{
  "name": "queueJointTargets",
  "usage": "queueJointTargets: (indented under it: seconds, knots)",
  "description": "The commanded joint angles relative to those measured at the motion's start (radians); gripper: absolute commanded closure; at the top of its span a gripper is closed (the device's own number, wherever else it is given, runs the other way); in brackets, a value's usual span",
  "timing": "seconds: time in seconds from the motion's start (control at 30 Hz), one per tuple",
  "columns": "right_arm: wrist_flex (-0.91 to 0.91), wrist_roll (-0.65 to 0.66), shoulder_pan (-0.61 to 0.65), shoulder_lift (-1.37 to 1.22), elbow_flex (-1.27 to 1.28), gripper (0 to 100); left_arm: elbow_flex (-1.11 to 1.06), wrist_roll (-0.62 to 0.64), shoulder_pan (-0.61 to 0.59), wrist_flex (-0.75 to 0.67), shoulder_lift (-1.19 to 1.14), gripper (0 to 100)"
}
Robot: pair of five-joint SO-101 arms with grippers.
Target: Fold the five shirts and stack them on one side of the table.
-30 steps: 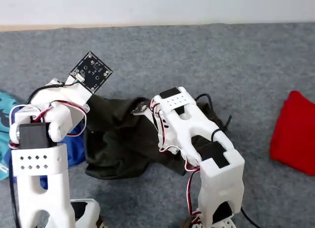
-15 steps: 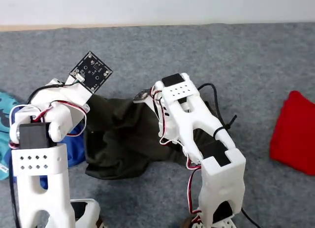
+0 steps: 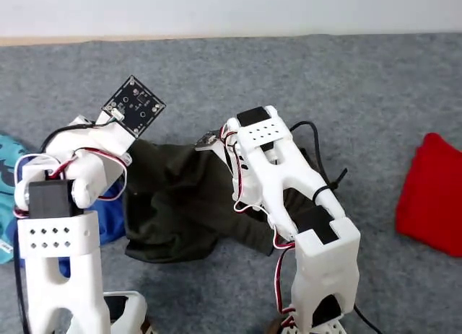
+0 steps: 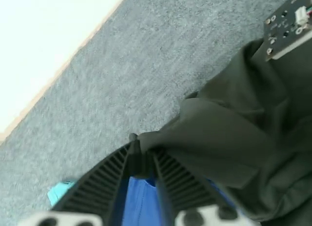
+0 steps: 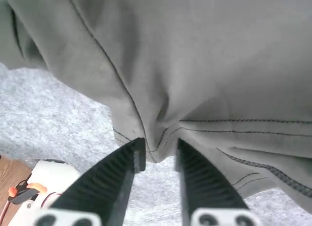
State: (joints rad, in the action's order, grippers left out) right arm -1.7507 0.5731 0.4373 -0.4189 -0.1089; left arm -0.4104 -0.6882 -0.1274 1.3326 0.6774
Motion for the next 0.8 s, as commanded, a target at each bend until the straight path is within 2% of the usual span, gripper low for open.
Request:
queueJointTargets:
  seconds: [0.0, 0.43, 0.77]
  knots:
    - [-0.041, 0.002, -0.01, 0.004, -0.041, 85.7, -0.012, -0.009, 0.002, -0.021, 0.006, 99]
    - [-0.036, 0.008, 0.054, -0.124, -0.048, 89.2, -0.018, -0.011, -0.002, -0.043, 0.006, 99]
    - [-0.028, 0.009, 0.053, -0.048, -0.064, 97.4, -0.018, -0.011, 0.002, -0.043, 0.006, 99]
